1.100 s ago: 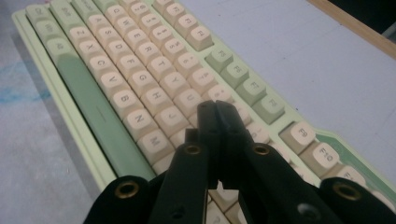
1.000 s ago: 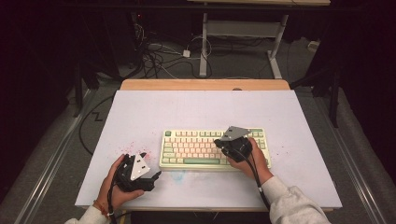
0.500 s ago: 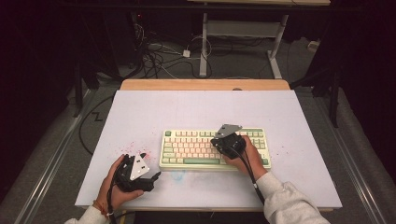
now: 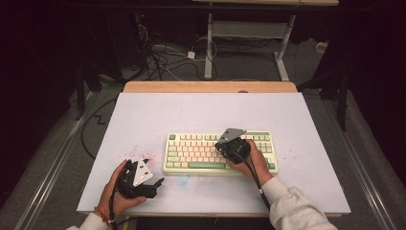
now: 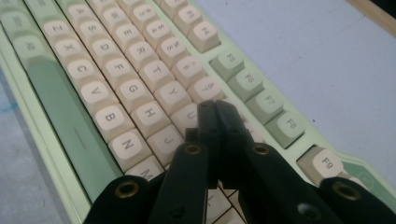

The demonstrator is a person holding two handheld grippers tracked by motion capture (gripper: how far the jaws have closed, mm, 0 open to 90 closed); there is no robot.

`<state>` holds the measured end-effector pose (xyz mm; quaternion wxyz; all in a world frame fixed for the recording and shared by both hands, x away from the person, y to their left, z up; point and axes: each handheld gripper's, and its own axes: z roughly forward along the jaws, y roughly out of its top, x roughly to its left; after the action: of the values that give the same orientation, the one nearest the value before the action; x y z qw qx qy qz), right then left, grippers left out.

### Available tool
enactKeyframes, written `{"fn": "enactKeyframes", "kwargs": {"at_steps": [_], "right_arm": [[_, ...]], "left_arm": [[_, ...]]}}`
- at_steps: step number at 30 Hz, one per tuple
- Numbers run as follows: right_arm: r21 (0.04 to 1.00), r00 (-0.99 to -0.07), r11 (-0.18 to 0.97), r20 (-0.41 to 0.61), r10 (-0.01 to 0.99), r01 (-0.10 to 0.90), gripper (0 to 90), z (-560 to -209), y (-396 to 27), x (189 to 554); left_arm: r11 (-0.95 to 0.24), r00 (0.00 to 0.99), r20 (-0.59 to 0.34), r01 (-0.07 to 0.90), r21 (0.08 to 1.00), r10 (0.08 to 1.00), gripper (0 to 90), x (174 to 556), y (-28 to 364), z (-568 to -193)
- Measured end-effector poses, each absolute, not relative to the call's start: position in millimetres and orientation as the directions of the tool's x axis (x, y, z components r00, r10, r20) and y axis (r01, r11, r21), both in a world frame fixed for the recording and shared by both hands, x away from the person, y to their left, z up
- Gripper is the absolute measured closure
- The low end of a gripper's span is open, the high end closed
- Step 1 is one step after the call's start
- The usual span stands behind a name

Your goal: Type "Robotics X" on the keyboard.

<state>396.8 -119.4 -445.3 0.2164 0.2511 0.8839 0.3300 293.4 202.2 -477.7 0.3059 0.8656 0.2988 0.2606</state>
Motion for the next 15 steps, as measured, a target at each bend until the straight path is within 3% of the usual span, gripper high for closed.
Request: {"fn": "enactKeyframes", "kwargs": {"at_steps": [9,15], "right_arm": [[0.731,-0.790,0.632,-0.218,0.573,0.256,87.4,-436,-120,391],[0.770,-0.791,0.590,-0.194,0.581,0.244,76.1,-428,-127,387]], "left_arm": [[-0.635,0.677,0.272,0.369,0.679,0.684,17.1,291,206,-478],[-0.639,0.679,0.274,0.369,0.675,0.681,17.2,290,205,-480]]}}
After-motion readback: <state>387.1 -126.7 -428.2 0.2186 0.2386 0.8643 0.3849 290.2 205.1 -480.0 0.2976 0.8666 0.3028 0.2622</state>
